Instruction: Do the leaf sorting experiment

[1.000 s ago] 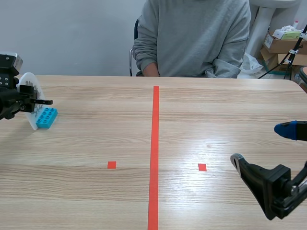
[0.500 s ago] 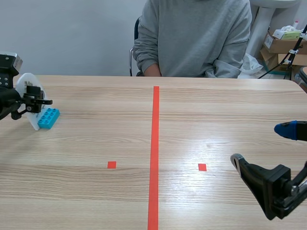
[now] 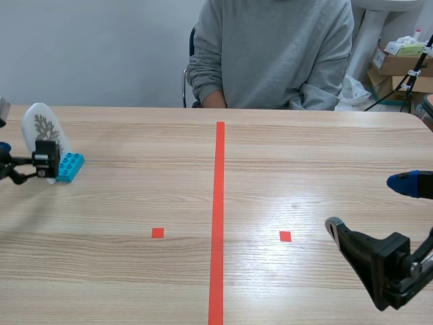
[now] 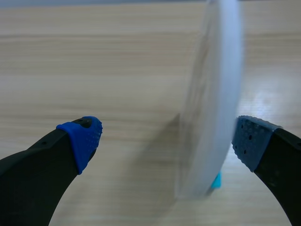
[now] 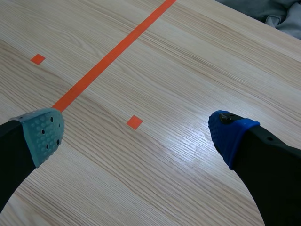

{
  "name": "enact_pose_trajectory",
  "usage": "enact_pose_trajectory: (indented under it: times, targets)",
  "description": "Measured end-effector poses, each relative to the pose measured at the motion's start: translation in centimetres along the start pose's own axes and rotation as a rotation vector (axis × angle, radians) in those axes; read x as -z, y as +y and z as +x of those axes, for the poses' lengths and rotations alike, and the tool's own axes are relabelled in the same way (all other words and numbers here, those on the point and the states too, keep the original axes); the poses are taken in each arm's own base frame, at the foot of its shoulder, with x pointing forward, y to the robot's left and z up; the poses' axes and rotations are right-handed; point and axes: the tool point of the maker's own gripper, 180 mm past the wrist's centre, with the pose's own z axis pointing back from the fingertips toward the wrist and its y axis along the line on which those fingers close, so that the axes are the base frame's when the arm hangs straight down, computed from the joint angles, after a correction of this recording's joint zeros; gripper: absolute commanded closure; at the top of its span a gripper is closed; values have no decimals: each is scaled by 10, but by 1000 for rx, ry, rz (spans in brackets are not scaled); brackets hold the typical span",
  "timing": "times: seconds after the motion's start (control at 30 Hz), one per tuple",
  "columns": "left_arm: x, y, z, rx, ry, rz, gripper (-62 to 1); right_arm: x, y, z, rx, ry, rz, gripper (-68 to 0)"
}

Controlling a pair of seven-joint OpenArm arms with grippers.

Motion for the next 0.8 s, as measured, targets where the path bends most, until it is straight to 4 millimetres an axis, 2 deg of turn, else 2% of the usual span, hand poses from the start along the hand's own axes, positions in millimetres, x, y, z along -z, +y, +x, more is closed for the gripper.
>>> enact_pose_trajectory:
  times: [0.17,0.27,0.33,0.4,0.47,0.53,0.67,0.8]
  targets:
    - [-37,-5,-48,59,46,-35,-588,0,0,0,0,0,0,-638]
    - [-68,-15,-54,99,26,-75,-588,0,0,0,0,-1,0,-638]
    - [-92,-20,-41,137,-28,-92,-588,0,0,0,0,0,0,-638]
    - [-118,-30,-17,159,-108,-122,-588,0,0,0,0,0,0,-638]
    - [-144,-50,4,201,-166,-188,-588,0,0,0,0,0,0,-638]
    - [-168,-73,18,236,-204,-254,-619,0,0,0,0,1,0,-638]
    - [-211,-114,21,264,-201,-388,-623,0,0,0,0,1,0,-638]
    - [-239,-137,22,267,-187,-469,-623,0,0,0,0,1,0,-638]
